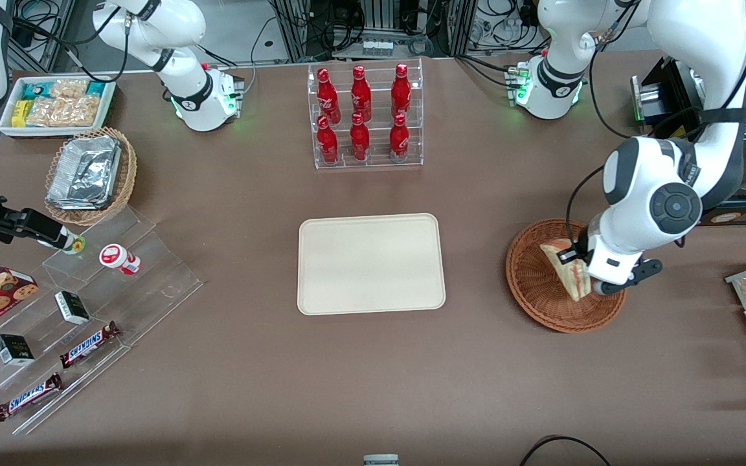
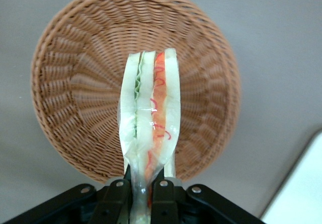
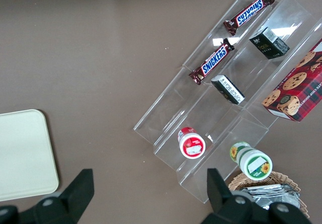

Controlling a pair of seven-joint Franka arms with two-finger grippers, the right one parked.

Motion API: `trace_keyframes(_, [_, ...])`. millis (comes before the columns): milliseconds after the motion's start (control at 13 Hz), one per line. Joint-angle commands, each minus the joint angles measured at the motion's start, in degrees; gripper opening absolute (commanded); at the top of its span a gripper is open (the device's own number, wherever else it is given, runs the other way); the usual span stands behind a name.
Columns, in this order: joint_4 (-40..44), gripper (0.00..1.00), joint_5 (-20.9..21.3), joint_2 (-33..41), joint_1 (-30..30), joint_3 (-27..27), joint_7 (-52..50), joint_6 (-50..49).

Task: Place sandwich from basket to tray
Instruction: 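Lift the sandwich and carry it over the cream tray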

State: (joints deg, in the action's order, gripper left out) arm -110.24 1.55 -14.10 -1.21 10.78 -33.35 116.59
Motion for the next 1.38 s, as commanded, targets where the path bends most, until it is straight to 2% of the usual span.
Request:
trace_keyframes(0, [3.1, 0.00, 0.6, -1.5, -0.1, 5.3, 0.4, -1.3])
trace_keyframes(154, [7.0, 0.00, 0.7, -5.2, -1.5, 8.9, 0.4, -1.6])
trace_keyframes(538, [14.3, 0.00, 1.3, -12.6, -13.0, 8.8, -4.2, -1.9])
trace_keyframes(692, [18.2, 0.00, 4.1, -16.4, -17.2, 8.9, -8.7, -1.9])
trace_keyframes(846, [23.0, 0.00, 4.8, -20.9, -21.4, 8.8, -12.7, -1.7])
trace_keyframes(1077, [31.2, 0.00, 4.7, -27.9, -26.5, 8.5, -17.7, -1.4])
trace_keyframes(1308, [35.6, 0.00, 6.7, -32.2, -30.0, 8.3, -22.4, -0.6])
